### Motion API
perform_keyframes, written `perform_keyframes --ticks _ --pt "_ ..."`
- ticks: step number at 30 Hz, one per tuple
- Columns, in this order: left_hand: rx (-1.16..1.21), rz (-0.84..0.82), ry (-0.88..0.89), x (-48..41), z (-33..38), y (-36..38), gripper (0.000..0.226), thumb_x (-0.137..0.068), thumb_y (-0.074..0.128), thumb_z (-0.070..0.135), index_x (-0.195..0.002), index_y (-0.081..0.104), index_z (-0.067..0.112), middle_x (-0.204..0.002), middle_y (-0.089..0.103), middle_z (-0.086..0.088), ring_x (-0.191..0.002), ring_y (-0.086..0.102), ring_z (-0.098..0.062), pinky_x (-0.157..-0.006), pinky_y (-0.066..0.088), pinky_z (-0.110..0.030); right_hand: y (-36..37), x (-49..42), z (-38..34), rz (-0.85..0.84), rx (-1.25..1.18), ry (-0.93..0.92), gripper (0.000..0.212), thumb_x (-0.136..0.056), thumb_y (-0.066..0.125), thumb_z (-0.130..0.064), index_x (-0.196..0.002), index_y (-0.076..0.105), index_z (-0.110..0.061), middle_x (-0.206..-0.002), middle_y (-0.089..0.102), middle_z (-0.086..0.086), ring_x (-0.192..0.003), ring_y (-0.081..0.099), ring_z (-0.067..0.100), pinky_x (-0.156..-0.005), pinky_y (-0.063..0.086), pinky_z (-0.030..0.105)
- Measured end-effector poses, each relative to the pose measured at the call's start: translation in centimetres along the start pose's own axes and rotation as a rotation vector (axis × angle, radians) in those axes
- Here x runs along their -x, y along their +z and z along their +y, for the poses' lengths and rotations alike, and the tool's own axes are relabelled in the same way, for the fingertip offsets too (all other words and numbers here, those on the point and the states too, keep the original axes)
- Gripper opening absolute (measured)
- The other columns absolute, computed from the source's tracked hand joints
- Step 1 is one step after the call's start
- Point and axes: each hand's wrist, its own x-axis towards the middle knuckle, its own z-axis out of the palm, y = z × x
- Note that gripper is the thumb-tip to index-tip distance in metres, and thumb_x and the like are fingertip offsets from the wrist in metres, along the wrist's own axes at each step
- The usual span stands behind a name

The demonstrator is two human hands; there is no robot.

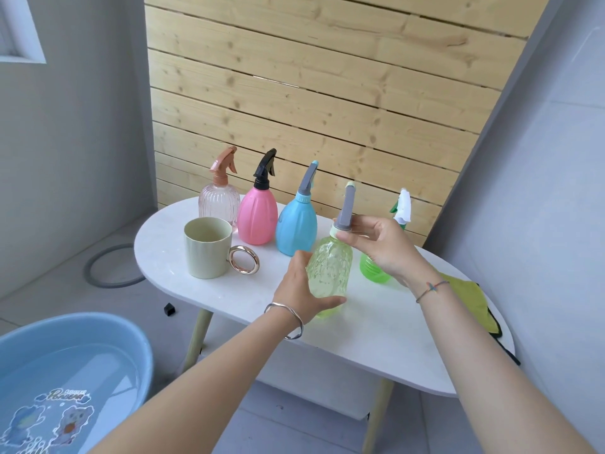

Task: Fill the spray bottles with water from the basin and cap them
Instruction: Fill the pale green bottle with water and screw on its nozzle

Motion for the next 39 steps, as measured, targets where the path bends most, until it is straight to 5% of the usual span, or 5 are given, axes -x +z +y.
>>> perform_keyframes --ticks 14,20,25,33,39 --pt "-0.03 0.017 0.001 0.1 0.4 0.2 0.08 -0.064 0.087 0.04 -0.119 0.038 0.011 -0.112 0.04 0.005 -0.105 0.044 -0.014 -0.092 0.042 -0.033 4.9 -0.1 1.4 0.596 0.09 -0.009 0.039 -0.065 0.086 -0.035 -0.074 0.05 -0.022 -0.074 0.055 -0.011 -0.07 0.051 0.007 -0.065 0.04 0.017" --pt "-0.013 0.016 -0.003 0.2 0.4 0.2 0.079 -0.063 0.088 0.039 -0.119 0.038 0.012 -0.114 0.042 0.004 -0.105 0.044 -0.013 -0.093 0.042 -0.033 4.1 0.8 1.8 0.442 0.174 -0.077 0.018 -0.081 0.072 -0.038 -0.095 0.065 -0.029 -0.091 0.062 -0.005 -0.085 0.053 0.005 -0.075 0.041 0.016" --pt "-0.01 0.016 -0.004 0.1 0.3 0.2 0.078 -0.063 0.088 0.04 -0.117 0.039 0.013 -0.115 0.044 0.003 -0.108 0.046 -0.015 -0.093 0.043 -0.034 2.2 1.5 1.1 0.195 -0.117 -0.004 0.015 -0.092 0.062 -0.02 -0.105 0.066 -0.024 -0.101 0.068 -0.017 -0.091 0.061 -0.014 -0.078 0.044 0.006" --pt "-0.005 0.029 -0.013 0.2 0.2 0.4 0.078 -0.063 0.088 0.039 -0.117 0.038 0.013 -0.113 0.042 0.004 -0.106 0.046 -0.016 -0.092 0.044 -0.036 3.6 0.3 1.5 0.382 -0.108 0.009 0.021 -0.075 0.08 -0.024 -0.088 0.064 -0.024 -0.084 0.064 -0.005 -0.071 0.054 -0.003 -0.085 0.047 0.026" --pt "-0.021 0.014 0.003 0.2 0.3 0.2 0.079 -0.062 0.089 0.038 -0.117 0.038 0.011 -0.112 0.041 0.003 -0.103 0.044 -0.015 -0.091 0.043 -0.037 4.3 -0.1 1.6 0.412 0.066 -0.012 0.029 -0.072 0.081 -0.036 -0.09 0.065 -0.02 -0.098 0.062 0.009 -0.078 0.05 0.011 -0.075 0.042 0.022"
